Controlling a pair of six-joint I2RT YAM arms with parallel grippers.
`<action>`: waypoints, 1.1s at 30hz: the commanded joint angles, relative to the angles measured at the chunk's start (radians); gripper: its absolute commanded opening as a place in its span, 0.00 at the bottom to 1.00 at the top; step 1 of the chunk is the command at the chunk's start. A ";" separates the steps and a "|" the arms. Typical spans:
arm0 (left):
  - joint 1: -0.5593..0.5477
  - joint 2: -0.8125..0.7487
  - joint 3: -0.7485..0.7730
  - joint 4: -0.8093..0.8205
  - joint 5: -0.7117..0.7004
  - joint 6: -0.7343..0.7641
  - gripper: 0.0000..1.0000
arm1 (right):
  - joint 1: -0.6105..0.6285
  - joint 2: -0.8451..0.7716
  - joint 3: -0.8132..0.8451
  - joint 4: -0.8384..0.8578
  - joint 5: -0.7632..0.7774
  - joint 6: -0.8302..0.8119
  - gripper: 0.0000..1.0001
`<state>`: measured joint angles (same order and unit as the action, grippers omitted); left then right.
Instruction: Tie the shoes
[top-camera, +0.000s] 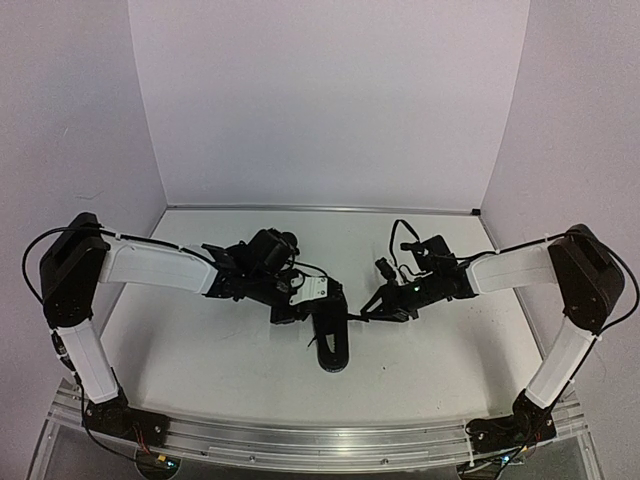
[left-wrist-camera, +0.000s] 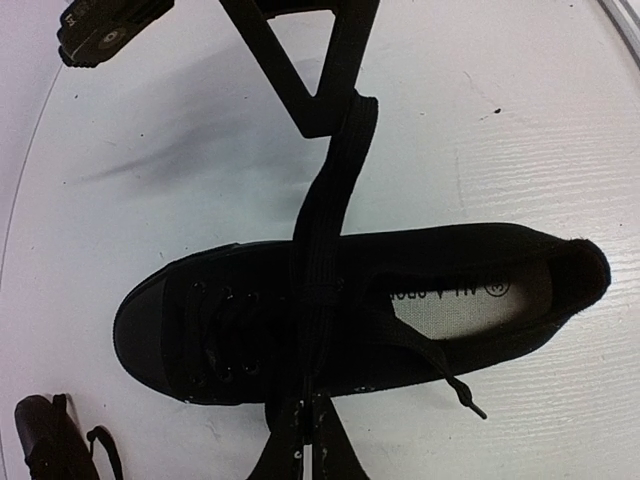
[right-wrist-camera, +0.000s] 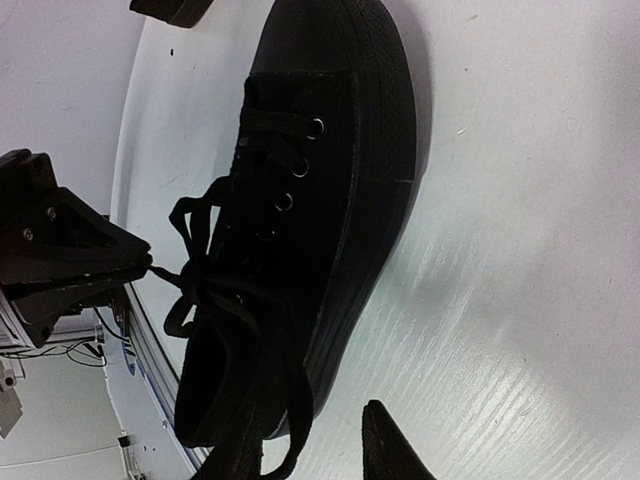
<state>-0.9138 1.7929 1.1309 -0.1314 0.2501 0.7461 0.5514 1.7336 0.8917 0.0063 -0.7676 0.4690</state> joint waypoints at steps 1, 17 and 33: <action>-0.003 -0.071 -0.023 0.012 -0.019 -0.022 0.04 | 0.006 0.011 0.008 0.011 -0.011 -0.011 0.35; -0.003 -0.174 -0.132 -0.042 -0.089 -0.031 0.00 | 0.005 0.058 0.061 -0.005 0.018 -0.036 0.37; 0.004 -0.253 -0.202 -0.094 -0.175 -0.076 0.00 | 0.005 0.088 0.146 -0.006 -0.047 -0.038 0.45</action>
<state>-0.9134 1.5805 0.9325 -0.1962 0.1054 0.6956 0.5514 1.8652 0.9981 -0.0041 -0.7800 0.4413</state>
